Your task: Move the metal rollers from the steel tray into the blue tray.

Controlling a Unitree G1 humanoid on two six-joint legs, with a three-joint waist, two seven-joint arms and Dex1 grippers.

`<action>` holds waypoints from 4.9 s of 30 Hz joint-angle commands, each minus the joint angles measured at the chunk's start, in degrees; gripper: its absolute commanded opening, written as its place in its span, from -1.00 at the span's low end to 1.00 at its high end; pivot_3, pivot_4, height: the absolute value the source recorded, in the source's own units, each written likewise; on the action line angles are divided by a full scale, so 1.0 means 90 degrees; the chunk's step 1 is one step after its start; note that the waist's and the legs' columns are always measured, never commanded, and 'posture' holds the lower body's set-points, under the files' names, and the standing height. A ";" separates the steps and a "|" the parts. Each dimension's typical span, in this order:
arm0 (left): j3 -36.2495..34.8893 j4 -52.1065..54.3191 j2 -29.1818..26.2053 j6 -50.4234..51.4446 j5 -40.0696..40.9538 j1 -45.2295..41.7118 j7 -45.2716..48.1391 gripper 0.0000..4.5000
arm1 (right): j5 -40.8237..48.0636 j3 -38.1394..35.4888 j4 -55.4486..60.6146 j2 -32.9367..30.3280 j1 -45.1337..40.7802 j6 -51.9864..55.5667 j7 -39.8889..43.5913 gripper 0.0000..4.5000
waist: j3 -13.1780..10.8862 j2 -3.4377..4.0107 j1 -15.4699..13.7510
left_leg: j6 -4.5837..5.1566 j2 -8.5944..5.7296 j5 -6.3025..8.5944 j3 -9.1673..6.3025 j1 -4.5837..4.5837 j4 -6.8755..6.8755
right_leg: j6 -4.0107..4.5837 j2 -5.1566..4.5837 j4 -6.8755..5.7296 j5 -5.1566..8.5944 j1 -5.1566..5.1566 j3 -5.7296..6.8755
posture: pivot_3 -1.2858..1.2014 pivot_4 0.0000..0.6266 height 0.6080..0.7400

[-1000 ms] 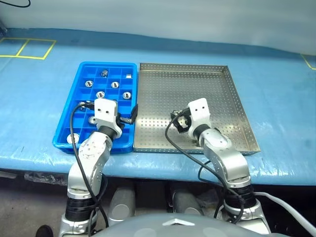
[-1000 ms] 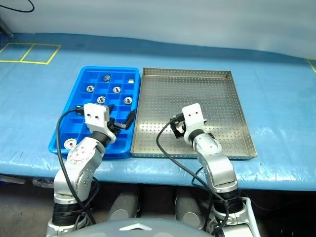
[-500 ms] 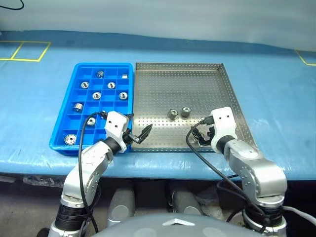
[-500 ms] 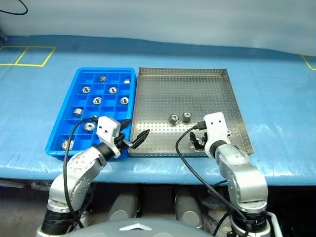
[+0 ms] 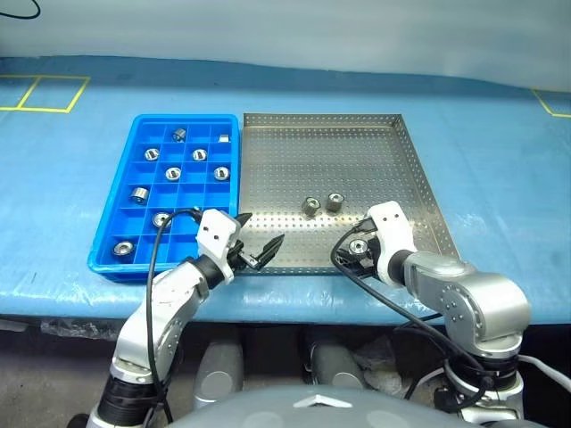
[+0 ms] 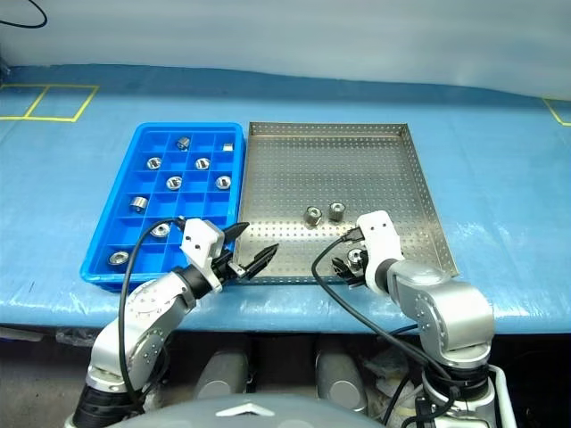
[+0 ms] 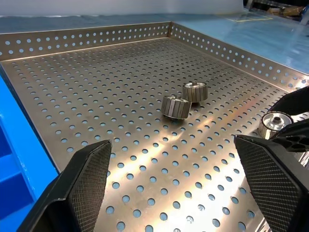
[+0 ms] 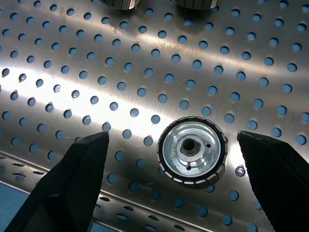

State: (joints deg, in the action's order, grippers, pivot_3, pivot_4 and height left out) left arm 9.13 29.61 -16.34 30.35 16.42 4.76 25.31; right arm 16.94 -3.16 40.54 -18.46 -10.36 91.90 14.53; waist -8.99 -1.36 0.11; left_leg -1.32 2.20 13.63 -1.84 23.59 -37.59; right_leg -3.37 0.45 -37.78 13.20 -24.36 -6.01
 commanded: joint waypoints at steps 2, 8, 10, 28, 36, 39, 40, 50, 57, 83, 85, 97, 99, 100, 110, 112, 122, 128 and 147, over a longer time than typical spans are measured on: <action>0.0122 0.0148 -0.0031 -0.0106 0.0049 0.0149 0.0061 0.98 | 0.0120 0.0028 -0.0134 -0.0196 -0.0017 0.0067 -0.0065 1.00 | 0.0002 0.0003 -0.0014 | 0.0000 0.0000 0.0000 0.0000 0.0000 0.0000 | 0.0000 0.0000 0.0001 0.0000 0.0000 0.0000 | 0.15 -0.52 1.00; 0.0217 0.0141 -0.0006 -0.0188 0.0045 0.0219 0.0054 1.00 | 0.0105 0.0092 -0.0261 -0.0245 -0.0055 0.0067 -0.0207 0.46 | 0.0006 0.0005 -0.0054 | 0.0000 -0.0002 0.0000 -0.0001 0.0000 0.0000 | 0.0000 -0.0001 0.0004 0.0000 0.0003 0.0000 | 0.16 -0.52 1.00; 0.0239 0.0140 -0.0005 -0.0206 0.0040 0.0221 0.0045 1.00 | 0.0151 0.0096 -0.0257 -0.0241 -0.0082 0.0067 -0.0220 0.17 | 0.0006 0.0005 -0.0073 | 0.0000 -0.0001 0.0000 -0.0001 0.0001 0.0001 | 0.0000 -0.0001 0.0004 0.0001 0.0002 0.0000 | 0.16 -0.52 1.00; -0.0697 0.0148 0.0502 -0.0779 -0.0502 0.0282 -0.1367 1.00 | -0.0567 0.1791 -0.1002 0.0393 -0.1140 -0.3900 -0.0347 -0.24 | -0.0001 0.0016 -0.0122 | 0.0000 0.0003 0.0000 -0.0001 0.0007 0.0011 | -0.0002 0.0005 0.0004 -0.0001 -0.0011 0.0001 | 0.21 -0.52 1.00; -0.1255 0.0600 0.0676 -0.0829 -0.0572 0.0703 -0.1892 1.00 | -0.0910 0.2227 -0.3091 0.1232 -0.1861 -0.6338 0.0058 -0.24 | -0.0008 0.0009 -0.0285 | 0.0000 0.0004 0.0000 -0.0001 0.0006 0.0011 | -0.0002 0.0005 0.0003 -0.0003 -0.0011 0.0001 | 0.28 -0.52 1.00; -0.1433 0.0848 0.0708 -0.0800 -0.0554 0.0926 -0.1991 1.00 | -0.0840 0.2211 -0.3668 0.1542 -0.2062 -0.6840 0.0309 -0.24 | -0.0010 0.0008 -0.0389 | 0.0000 0.0005 0.0000 -0.0003 0.0007 0.0014 | 0.0000 0.0006 0.0002 -0.0003 -0.0012 0.0003 | 0.33 -0.52 1.00; -0.1489 0.0941 0.0713 -0.0789 -0.0560 0.1014 -0.2028 1.00 | -0.0847 0.2221 -0.3844 0.1641 -0.2132 -0.6972 0.0373 -0.24 | -0.0011 0.0007 -0.0427 | 0.0000 0.0005 0.0000 -0.0003 0.0007 0.0016 | 0.0000 0.0006 0.0002 -0.0003 -0.0013 0.0004 | 0.34 -0.52 1.00; -0.1715 0.1729 0.0939 -0.0774 -0.0690 0.1870 -0.2460 1.00 | -0.1043 0.2326 -0.5466 0.2467 -0.2724 -0.7850 0.0751 -0.24 | -0.0014 0.0008 -0.1016 | -0.0002 0.0009 0.0000 -0.0002 0.0001 0.0041 | 0.0012 0.0008 0.0002 0.0004 -0.0021 0.0010 | 0.48 -0.52 1.00; -0.1607 0.1951 0.1084 -0.0795 -0.0796 0.2168 -0.2580 1.00 | -0.1188 0.2244 -0.6308 0.2729 -0.2976 -0.8287 0.0840 -0.24 | -0.0016 0.0011 -0.1538 | -0.0006 0.0011 0.0000 0.0001 0.0004 0.0043 | 0.0021 0.0009 0.0005 0.0012 -0.0030 0.0013 | 0.52 -0.52 1.00; -0.1339 0.1651 0.1045 -0.0620 -0.0805 0.1722 -0.2425 1.00 | -0.1485 0.1607 -0.6445 0.1993 -0.2774 -0.8235 0.0799 -0.24 | -0.0015 0.0010 -0.2756 | -0.0060 0.0035 0.0018 0.0005 0.0068 0.0046 | 0.0026 0.0018 0.0000 0.0016 -0.0109 0.0045 | 0.46 -0.52 1.00; -0.1317 0.1622 0.1036 -0.0619 -0.0803 0.1696 -0.2413 1.00 | -0.1509 0.1610 -0.6373 0.1951 -0.2736 -0.8156 0.0789 -0.24 | -0.0015 0.0010 -0.2751 | -0.0060 0.0035 0.0018 0.0005 0.0073 0.0046 | 0.0026 0.0018 0.0001 0.0016 -0.0114 0.0044 | 0.45 -0.52 1.00; -0.1256 0.1537 0.1036 -0.0603 -0.0795 0.1616 -0.2347 1.00 | -0.1636 0.1801 -0.6312 0.1936 -0.2548 -0.7800 0.0868 0.37 | -0.0013 0.0010 -0.2748 | -0.0061 0.0035 0.0017 0.0005 0.0077 0.0044 | 0.0017 0.0018 0.0001 0.0011 -0.0116 0.0048 | 0.45 -0.52 1.00; -0.1256 0.1518 0.1026 -0.0601 -0.0789 0.1600 -0.2337 1.00 | -0.1614 0.1758 -0.6147 0.1891 -0.2516 -0.7726 0.0856 0.67 | -0.0013 0.0010 -0.2750 | -0.0062 0.0035 0.0017 0.0004 0.0077 0.0044 | 0.0017 0.0018 0.0000 0.0011 -0.0115 0.0048 | 0.45 -0.52 1.00; -0.1252 0.1496 0.1014 -0.0601 -0.0785 0.1579 -0.2321 1.00 | -0.1608 0.1703 -0.6050 0.1874 -0.2498 -0.7712 0.0801 0.80 | -0.0013 0.0009 -0.2752 | -0.0062 0.0035 0.0016 0.0004 0.0077 0.0044 | 0.0017 0.0017 0.0000 0.0010 -0.0115 0.0048 | 0.43 -0.52 1.00; -0.1150 0.1171 0.0918 -0.0576 -0.0719 0.1173 -0.2070 1.00 | -0.1324 0.0909 -0.3788 0.1265 -0.2014 -0.6840 0.0472 0.99 | -0.0013 0.0011 -0.2684 | -0.0065 0.0035 0.0014 0.0004 0.0089 0.0033 | 0.0014 0.0017 0.0001 0.0008 -0.0119 0.0049 | 0.36 -0.52 1.00; -0.1116 0.1094 0.0907 -0.0569 -0.0706 0.1094 -0.2001 1.00 | -0.1273 0.0685 -0.3192 0.1032 -0.1796 -0.6453 0.0417 0.99 | -0.0011 0.0015 -0.2668 | -0.0065 0.0035 0.0014 0.0001 0.0094 0.0033 | 0.0012 0.0017 0.0001 0.0006 -0.0121 0.0052 | 0.34 -0.52 1.00; -0.0871 0.0630 0.0820 -0.0508 -0.0596 0.0612 -0.1632 1.00 | -0.1315 -0.0211 -0.1385 -0.0044 -0.0633 -0.4147 -0.0032 0.99 | -0.0007 0.0021 -0.2186 | -0.0062 0.0035 0.0014 0.0001 0.0097 0.0015 | 0.0021 0.0017 0.0000 0.0004 -0.0115 0.0048 | 0.25 -0.52 1.00; -0.0677 0.0375 0.0707 -0.0422 -0.0597 0.0298 -0.1376 1.00 | -0.1321 -0.0497 -0.1053 0.0250 -0.0080 -0.3837 -0.0465 0.99 | -0.0005 0.0024 -0.1496 | -0.0054 0.0035 0.0015 0.0000 0.0094 -0.0002 | 0.0029 0.0018 -0.0002 -0.0019 -0.0099 0.0043 | 0.19 -0.52 1.00; -0.0467 0.0229 0.0531 -0.0320 -0.0575 0.0037 -0.0950 1.00 | -0.0921 -0.0685 -0.1422 0.1264 -0.0118 -0.4291 -0.0882 0.99 | -0.0004 0.0030 -0.0193 | -0.0029 0.0032 0.0011 0.0000 0.0001 -0.0012 | 0.0016 0.0018 -0.0016 0.0000 -0.0006 0.0029 | 0.17 -0.52 1.00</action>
State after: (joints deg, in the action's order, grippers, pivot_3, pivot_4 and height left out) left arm 4.38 30.77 -11.46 27.45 10.30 5.57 16.25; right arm 7.91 -8.46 27.26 -7.26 -10.68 54.96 7.06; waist -9.03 -1.09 -1.62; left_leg -1.59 2.48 13.73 -1.84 23.60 -37.69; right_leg -3.23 0.61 -37.92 13.19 -24.42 -5.76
